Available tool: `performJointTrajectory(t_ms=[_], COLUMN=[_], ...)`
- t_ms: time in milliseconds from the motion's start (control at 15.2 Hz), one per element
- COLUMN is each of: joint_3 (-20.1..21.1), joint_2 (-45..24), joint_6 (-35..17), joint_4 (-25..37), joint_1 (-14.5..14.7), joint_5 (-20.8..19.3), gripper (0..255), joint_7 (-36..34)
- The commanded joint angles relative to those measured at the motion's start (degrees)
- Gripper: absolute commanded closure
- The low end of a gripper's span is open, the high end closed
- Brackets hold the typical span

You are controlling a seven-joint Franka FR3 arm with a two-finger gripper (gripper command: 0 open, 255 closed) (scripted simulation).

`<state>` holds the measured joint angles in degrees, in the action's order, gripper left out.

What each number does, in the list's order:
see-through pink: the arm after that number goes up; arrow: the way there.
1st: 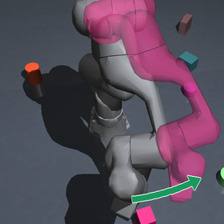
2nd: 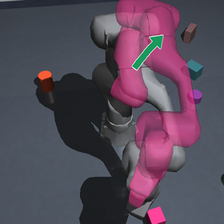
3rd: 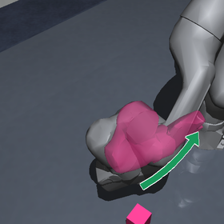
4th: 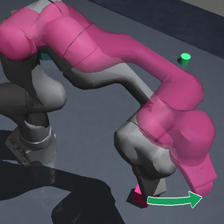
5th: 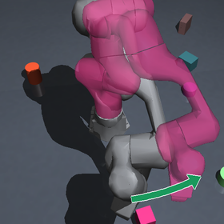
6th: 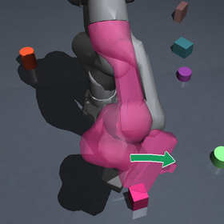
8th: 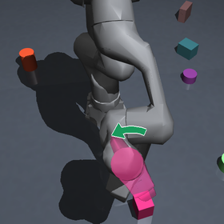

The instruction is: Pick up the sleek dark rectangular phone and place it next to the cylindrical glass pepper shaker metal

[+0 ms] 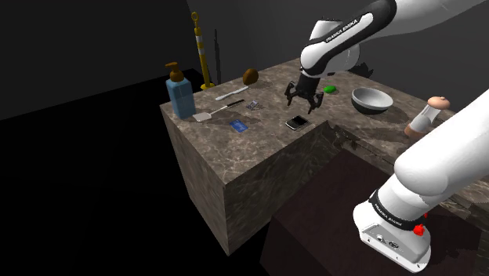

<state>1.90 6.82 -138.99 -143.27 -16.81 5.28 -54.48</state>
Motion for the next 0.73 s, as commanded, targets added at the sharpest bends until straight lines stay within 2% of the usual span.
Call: performJointTrajectory(t_ms=[0, 198, 660], joint_3=[-0.52, -1.29, -1.09], joint_2=[-3.12, -7.34, -13.11], joint_6=[-3.33, -7.18, -13.3], joint_4=[-0.27, -0.09, -0.43], joint_1=[-1.08, -2.03, -1.82], joint_5=[-0.22, -0.33, 0.42], gripper=[0, 0, 0], joint_7=[-3.48, -7.52, -6.99])
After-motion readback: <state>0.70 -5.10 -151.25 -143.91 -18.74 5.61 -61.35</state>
